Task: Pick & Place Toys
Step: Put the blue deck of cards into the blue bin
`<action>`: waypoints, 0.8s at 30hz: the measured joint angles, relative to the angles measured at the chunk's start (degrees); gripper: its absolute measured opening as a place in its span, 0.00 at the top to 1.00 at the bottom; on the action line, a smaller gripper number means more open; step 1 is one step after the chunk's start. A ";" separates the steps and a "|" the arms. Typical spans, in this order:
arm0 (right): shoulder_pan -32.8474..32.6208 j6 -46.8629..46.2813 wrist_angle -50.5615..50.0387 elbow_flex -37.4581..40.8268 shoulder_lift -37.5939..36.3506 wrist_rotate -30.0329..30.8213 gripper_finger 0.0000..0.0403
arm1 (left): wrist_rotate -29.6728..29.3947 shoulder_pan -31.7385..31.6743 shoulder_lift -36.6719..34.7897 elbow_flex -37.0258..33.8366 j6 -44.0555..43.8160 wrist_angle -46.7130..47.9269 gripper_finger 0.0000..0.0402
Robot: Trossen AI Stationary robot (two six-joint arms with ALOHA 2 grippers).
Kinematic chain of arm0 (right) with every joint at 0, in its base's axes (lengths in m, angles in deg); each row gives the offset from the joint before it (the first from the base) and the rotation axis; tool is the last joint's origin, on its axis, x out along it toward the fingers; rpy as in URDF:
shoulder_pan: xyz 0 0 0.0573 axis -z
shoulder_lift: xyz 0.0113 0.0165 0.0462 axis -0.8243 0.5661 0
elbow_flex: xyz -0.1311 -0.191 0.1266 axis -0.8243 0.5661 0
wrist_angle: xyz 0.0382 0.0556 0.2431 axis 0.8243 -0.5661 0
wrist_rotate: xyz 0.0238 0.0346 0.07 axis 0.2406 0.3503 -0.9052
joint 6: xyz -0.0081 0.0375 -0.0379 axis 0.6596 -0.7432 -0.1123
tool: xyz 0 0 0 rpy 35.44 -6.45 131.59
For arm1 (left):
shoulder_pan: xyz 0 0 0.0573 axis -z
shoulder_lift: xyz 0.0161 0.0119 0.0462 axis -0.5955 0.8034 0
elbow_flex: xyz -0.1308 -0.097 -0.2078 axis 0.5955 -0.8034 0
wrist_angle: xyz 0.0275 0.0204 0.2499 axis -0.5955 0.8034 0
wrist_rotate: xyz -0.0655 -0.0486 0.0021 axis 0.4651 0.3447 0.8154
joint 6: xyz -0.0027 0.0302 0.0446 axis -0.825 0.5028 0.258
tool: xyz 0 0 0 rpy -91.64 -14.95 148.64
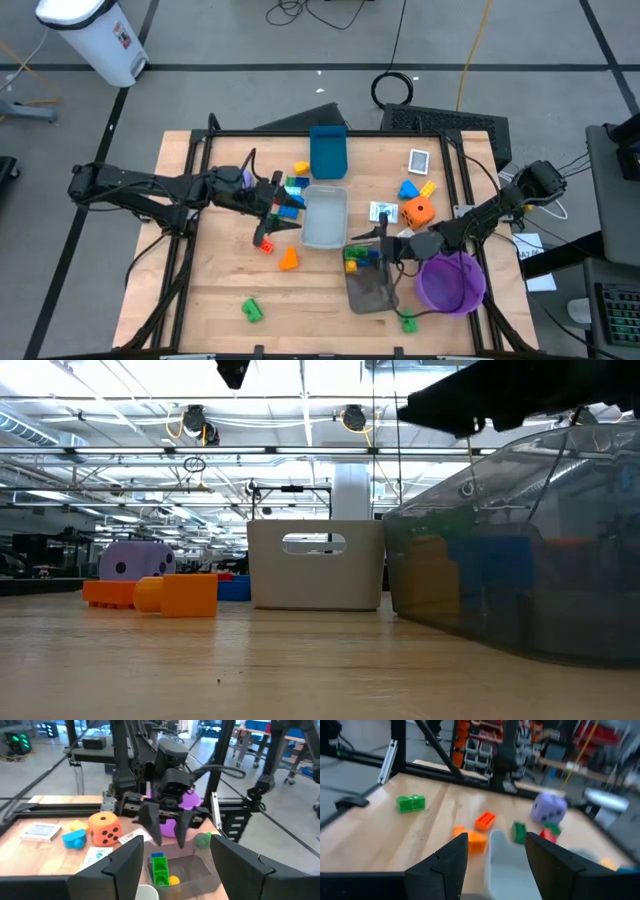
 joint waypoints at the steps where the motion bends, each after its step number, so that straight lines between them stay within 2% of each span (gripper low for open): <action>1: 0.00 1.96 0.62 0.00 0.00 0.00 0.53 | -0.92 0.00 0.00 0.00 0.00 -0.12 0.41; 7: 0.00 4.30 3.74 0.00 0.00 0.02 0.54 | -6.18 0.00 0.70 0.01 0.00 -1.03 0.41; 10: 0.00 4.27 4.53 0.00 0.00 0.02 0.54 | -5.99 0.18 2.49 0.02 -0.41 -3.23 0.41; 19: -0.04 0.89 4.51 0.00 0.00 -0.02 0.54 | -5.72 4.83 10.19 0.04 3.50 -19.97 0.41; 24: -0.04 0.87 4.50 0.00 0.00 -0.02 0.54 | -5.76 8.18 10.73 0.04 4.13 -20.73 0.41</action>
